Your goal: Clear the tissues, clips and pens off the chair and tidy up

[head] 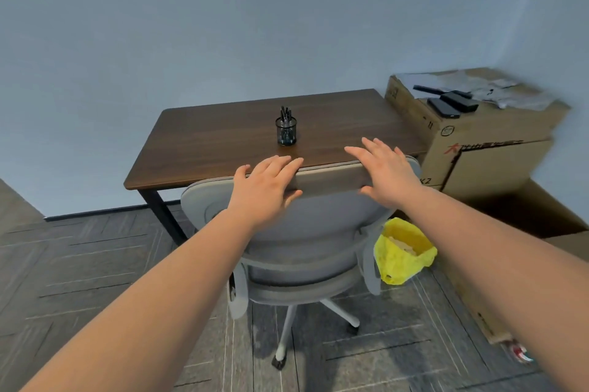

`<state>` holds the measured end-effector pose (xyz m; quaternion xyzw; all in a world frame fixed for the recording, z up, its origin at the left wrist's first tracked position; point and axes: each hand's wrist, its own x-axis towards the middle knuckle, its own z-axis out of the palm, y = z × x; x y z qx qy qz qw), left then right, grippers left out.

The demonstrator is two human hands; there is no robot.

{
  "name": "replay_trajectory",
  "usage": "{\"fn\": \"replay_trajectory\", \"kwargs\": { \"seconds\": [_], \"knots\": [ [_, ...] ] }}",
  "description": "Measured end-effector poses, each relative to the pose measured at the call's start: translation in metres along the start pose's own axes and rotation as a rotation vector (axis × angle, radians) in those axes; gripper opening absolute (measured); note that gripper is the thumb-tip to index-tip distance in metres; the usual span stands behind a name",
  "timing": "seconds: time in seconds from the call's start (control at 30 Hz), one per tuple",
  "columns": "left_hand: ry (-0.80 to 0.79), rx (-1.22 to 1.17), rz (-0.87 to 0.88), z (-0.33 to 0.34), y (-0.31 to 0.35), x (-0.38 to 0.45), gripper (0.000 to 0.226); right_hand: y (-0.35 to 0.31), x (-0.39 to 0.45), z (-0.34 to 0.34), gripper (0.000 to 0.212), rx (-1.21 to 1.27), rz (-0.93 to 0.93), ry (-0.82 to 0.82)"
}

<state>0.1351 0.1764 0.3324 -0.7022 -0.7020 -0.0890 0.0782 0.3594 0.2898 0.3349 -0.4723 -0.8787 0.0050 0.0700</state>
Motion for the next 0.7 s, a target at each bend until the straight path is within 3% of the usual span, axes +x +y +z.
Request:
{"fn": "replay_trajectory", "kwargs": {
  "seconds": [0.37, 0.6, 0.7],
  "knots": [
    [-0.057, 0.034, -0.038, -0.004, 0.010, 0.005, 0.065, 0.015, 0.007, 0.002, 0.086, 0.005, -0.074, -0.002],
    [-0.078, 0.053, -0.058, -0.008, 0.014, 0.002, 0.066, 0.024, 0.005, -0.021, 0.092, -0.005, -0.193, -0.225],
    [-0.101, 0.066, -0.044, -0.008, 0.014, 0.002, 0.065, 0.037, -0.011, -0.045, 0.085, 0.119, -0.228, -0.270]
  ]
}}
